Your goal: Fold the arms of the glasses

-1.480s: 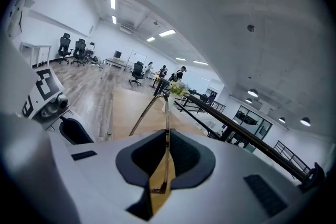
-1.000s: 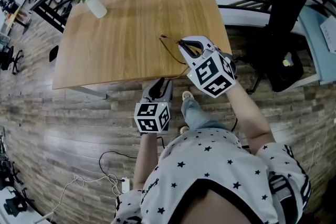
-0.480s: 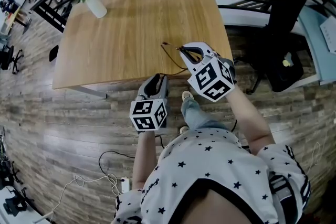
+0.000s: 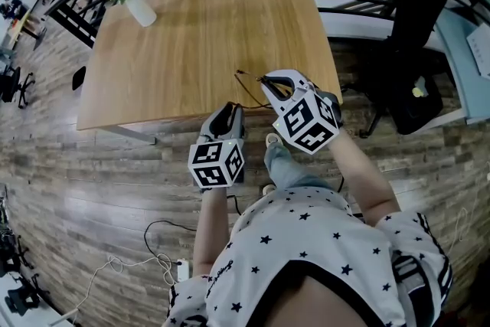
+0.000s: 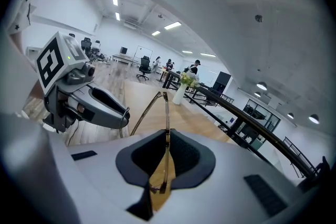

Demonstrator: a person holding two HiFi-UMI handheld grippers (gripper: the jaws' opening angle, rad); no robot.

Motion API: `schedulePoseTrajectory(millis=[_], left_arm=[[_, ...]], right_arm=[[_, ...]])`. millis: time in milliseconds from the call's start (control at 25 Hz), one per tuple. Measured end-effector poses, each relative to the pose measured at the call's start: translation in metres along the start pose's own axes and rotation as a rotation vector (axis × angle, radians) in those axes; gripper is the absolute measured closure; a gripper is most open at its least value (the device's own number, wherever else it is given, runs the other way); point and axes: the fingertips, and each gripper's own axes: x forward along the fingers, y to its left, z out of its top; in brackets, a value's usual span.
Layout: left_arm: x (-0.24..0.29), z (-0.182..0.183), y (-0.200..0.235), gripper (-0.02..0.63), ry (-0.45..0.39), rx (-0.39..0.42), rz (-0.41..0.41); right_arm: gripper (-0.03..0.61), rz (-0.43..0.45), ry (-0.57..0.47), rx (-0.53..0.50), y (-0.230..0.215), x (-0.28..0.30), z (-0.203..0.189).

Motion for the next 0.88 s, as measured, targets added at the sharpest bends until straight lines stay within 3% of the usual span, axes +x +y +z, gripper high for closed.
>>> schedulePoseTrajectory(millis=[880], left_arm=[[0.003,0.009,-0.004,0.534,-0.001,-0.015,0.001]], right_arm=[[0.558,0.015,-0.025,0.010,0.017,0.004,0.012]])
